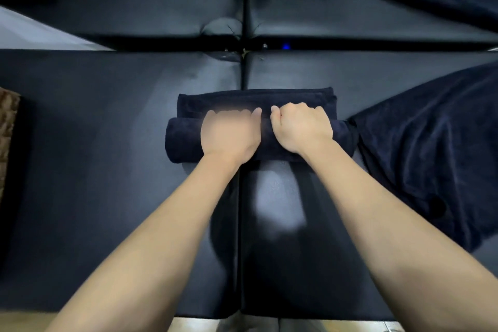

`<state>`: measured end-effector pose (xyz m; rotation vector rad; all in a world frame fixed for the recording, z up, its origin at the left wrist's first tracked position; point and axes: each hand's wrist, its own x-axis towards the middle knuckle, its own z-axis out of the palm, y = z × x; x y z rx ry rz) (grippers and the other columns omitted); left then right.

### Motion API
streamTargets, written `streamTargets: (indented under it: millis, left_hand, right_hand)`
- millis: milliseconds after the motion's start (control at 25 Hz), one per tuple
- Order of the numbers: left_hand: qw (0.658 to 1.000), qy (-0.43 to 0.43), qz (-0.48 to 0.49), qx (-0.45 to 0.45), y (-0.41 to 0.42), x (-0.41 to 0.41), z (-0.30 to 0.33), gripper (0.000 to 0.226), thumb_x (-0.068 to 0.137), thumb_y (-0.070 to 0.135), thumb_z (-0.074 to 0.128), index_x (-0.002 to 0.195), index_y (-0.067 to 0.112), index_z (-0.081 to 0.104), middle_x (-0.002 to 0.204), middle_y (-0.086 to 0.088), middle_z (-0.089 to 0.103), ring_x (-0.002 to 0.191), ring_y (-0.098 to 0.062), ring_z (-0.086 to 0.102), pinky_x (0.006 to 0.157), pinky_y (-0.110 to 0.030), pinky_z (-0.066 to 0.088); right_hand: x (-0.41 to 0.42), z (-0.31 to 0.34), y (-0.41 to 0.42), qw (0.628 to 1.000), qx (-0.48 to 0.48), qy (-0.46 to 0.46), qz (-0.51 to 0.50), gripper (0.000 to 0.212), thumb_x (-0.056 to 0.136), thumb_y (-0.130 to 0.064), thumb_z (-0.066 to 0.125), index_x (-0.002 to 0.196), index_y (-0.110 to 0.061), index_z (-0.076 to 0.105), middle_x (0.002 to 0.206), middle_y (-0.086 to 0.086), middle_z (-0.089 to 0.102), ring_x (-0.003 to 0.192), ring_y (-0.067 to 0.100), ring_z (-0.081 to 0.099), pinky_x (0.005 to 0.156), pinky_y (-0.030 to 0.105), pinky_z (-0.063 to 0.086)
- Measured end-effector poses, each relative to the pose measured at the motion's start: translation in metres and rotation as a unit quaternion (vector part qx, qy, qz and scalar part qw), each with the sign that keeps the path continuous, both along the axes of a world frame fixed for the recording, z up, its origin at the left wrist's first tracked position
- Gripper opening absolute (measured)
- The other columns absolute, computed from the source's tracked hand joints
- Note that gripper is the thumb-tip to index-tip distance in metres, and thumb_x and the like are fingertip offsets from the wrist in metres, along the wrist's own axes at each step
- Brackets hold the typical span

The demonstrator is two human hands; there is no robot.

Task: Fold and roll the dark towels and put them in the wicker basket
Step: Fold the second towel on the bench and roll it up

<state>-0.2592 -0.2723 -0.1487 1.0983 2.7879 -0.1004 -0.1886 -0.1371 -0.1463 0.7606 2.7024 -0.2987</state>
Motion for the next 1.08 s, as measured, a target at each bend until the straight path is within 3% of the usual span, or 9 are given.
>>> streamTargets:
  millis: [160, 240, 360, 440, 560, 640, 760, 880, 1080]
  left_hand:
    - [0.998, -0.048, 0.009, -0.034, 0.007, -0.006, 0.005, 0.063, 0.107, 0.045, 0.014, 0.082, 0.019, 0.066, 0.082, -0.007, 0.07, 0.068, -0.028, 0.049, 0.071, -0.038, 0.03]
    - [0.995, -0.08, 0.034, -0.037, 0.013, -0.014, 0.006, 0.064, 0.107, 0.047, 0.014, 0.08, 0.018, 0.065, 0.082, -0.007, 0.067, 0.071, -0.029, 0.052, 0.07, -0.038, 0.034]
    - [0.995, -0.083, 0.056, -0.006, 0.014, -0.016, 0.007, 0.061, 0.107, 0.046, 0.017, 0.078, 0.019, 0.062, 0.08, -0.004, 0.066, 0.072, -0.029, 0.056, 0.068, -0.038, 0.036]
    - [0.998, -0.026, 0.05, 0.04, 0.008, -0.005, 0.006, 0.055, 0.107, 0.042, 0.023, 0.08, 0.017, 0.064, 0.084, -0.004, 0.068, 0.076, -0.031, 0.059, 0.068, -0.038, 0.034]
    - [0.996, 0.041, 0.027, 0.077, 0.001, 0.017, -0.007, 0.049, 0.103, 0.044, 0.032, 0.093, 0.013, 0.069, 0.091, -0.006, 0.067, 0.083, -0.032, 0.058, 0.078, -0.043, 0.039]
    - [0.995, 0.044, 0.023, 0.091, 0.003, 0.013, -0.014, 0.049, 0.103, 0.043, 0.035, 0.091, 0.013, 0.071, 0.086, -0.005, 0.067, 0.079, -0.032, 0.058, 0.08, -0.043, 0.04]
    - [0.998, 0.031, 0.014, 0.057, 0.014, -0.006, -0.007, 0.052, 0.104, 0.039, 0.029, 0.076, 0.016, 0.066, 0.079, -0.004, 0.068, 0.073, -0.03, 0.058, 0.071, -0.04, 0.033]
    - [1.0, -0.014, 0.021, 0.014, 0.031, -0.025, -0.002, 0.058, 0.106, 0.04, 0.021, 0.079, 0.018, 0.068, 0.084, -0.005, 0.071, 0.078, -0.03, 0.06, 0.074, -0.039, 0.03]
    - [0.999, -0.009, 0.048, 0.017, 0.033, -0.026, -0.003, 0.061, 0.106, 0.041, 0.019, 0.081, 0.019, 0.07, 0.085, -0.004, 0.071, 0.073, -0.026, 0.05, 0.076, -0.039, 0.029]
  right_hand:
    - [0.031, -0.003, -0.026, 0.99, 0.105, 0.09, -0.005, 0.049, 0.104, -0.043, 0.032, 0.089, -0.013, 0.068, 0.085, 0.008, 0.07, 0.079, 0.035, 0.06, 0.08, 0.046, 0.039]
    - [0.04, -0.01, -0.033, 0.983, 0.127, 0.134, -0.013, 0.049, 0.104, -0.042, 0.032, 0.093, -0.012, 0.069, 0.085, 0.006, 0.068, 0.079, 0.033, 0.06, 0.083, 0.046, 0.043]
    - [0.031, -0.014, -0.024, 0.985, 0.123, 0.119, -0.007, 0.05, 0.104, -0.038, 0.026, 0.082, -0.013, 0.063, 0.077, 0.004, 0.066, 0.072, 0.032, 0.056, 0.079, 0.046, 0.041]
    - [0.023, -0.012, -0.017, 0.985, 0.13, 0.112, 0.017, 0.05, 0.103, -0.037, 0.024, 0.077, -0.013, 0.059, 0.074, 0.007, 0.067, 0.068, 0.033, 0.054, 0.076, 0.046, 0.038]
    - [0.003, -0.006, 0.0, 0.995, 0.082, 0.05, 0.036, 0.049, 0.104, -0.036, 0.022, 0.088, -0.016, 0.063, 0.089, 0.008, 0.073, 0.082, 0.034, 0.062, 0.082, 0.046, 0.035]
    - [-0.008, -0.004, 0.007, 0.999, 0.033, 0.029, 0.022, 0.049, 0.105, -0.037, 0.022, 0.094, -0.018, 0.066, 0.096, 0.007, 0.074, 0.091, 0.033, 0.064, 0.087, 0.046, 0.034]
    - [-0.003, -0.009, -0.001, 0.993, 0.098, 0.068, -0.005, 0.05, 0.104, -0.038, 0.027, 0.089, -0.014, 0.069, 0.09, 0.008, 0.072, 0.086, 0.035, 0.061, 0.083, 0.046, 0.037]
    - [0.014, -0.018, -0.021, 0.978, 0.16, 0.131, -0.04, 0.051, 0.104, -0.04, 0.031, 0.093, -0.011, 0.072, 0.087, 0.009, 0.07, 0.08, 0.036, 0.058, 0.081, 0.046, 0.038]
    - [-0.004, -0.013, -0.007, 0.986, 0.14, 0.091, -0.014, 0.054, 0.102, -0.038, 0.024, 0.081, -0.012, 0.067, 0.082, 0.008, 0.071, 0.079, 0.036, 0.059, 0.081, 0.048, 0.039]
